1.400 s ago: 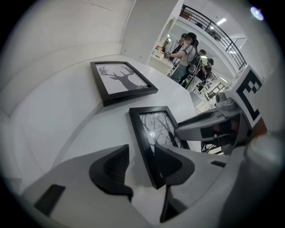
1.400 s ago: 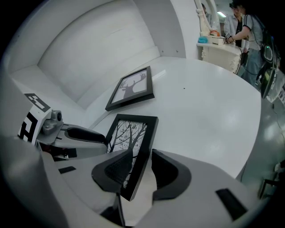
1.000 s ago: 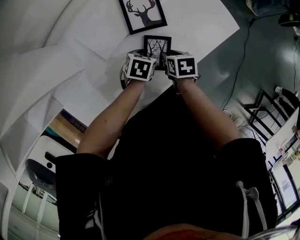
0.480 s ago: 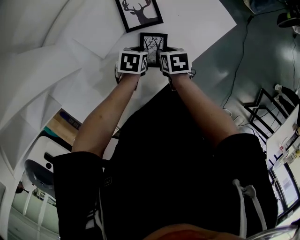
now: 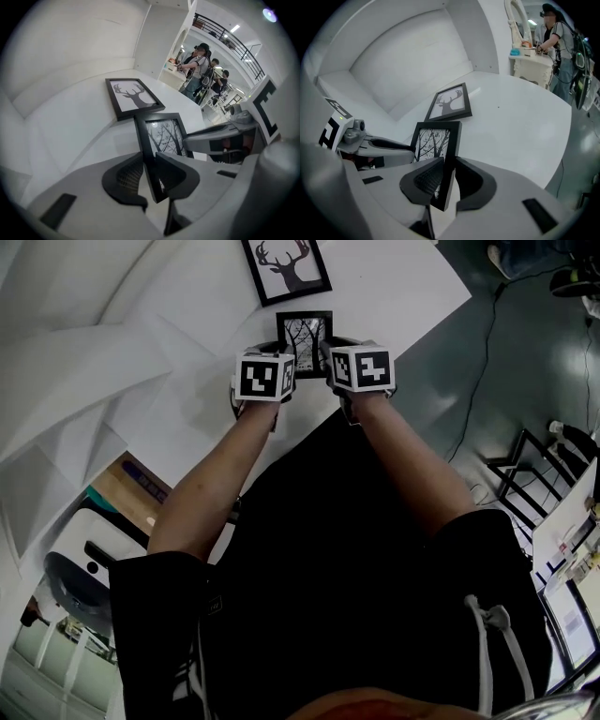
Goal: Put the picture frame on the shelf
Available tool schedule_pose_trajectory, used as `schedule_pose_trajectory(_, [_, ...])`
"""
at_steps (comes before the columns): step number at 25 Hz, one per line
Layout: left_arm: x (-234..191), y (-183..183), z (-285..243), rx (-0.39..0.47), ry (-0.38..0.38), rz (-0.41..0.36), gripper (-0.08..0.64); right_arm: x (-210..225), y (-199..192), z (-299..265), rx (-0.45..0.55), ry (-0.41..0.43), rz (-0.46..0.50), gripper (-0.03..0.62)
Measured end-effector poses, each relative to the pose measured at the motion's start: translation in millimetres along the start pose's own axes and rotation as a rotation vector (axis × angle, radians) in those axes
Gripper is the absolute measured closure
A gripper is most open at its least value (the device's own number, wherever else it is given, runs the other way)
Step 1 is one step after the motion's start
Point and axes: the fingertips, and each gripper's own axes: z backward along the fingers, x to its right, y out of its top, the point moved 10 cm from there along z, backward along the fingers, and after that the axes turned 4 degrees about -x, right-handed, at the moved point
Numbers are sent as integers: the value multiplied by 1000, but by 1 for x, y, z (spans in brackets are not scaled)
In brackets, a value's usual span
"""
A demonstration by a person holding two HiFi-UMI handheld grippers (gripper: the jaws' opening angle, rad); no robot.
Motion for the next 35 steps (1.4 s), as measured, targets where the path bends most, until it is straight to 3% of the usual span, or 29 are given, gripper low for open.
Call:
schedule_pose_trajectory(8, [-3, -7, 61, 150, 32, -7, 476, -44, 10, 35, 121, 26, 67, 506])
schedule_pose_trajectory(20, [3, -22, 170, 412, 78, -114, 477, -115, 16, 106, 335, 67, 114, 509])
schedule_pose_trajectory(27, [10, -16, 221, 511, 93, -187, 477, -147, 21, 148, 444, 54, 143, 511])
schedule_pose_trajectory(35, [11, 23, 272, 649, 159, -208, 477, -171, 77, 187, 554, 80, 253, 511])
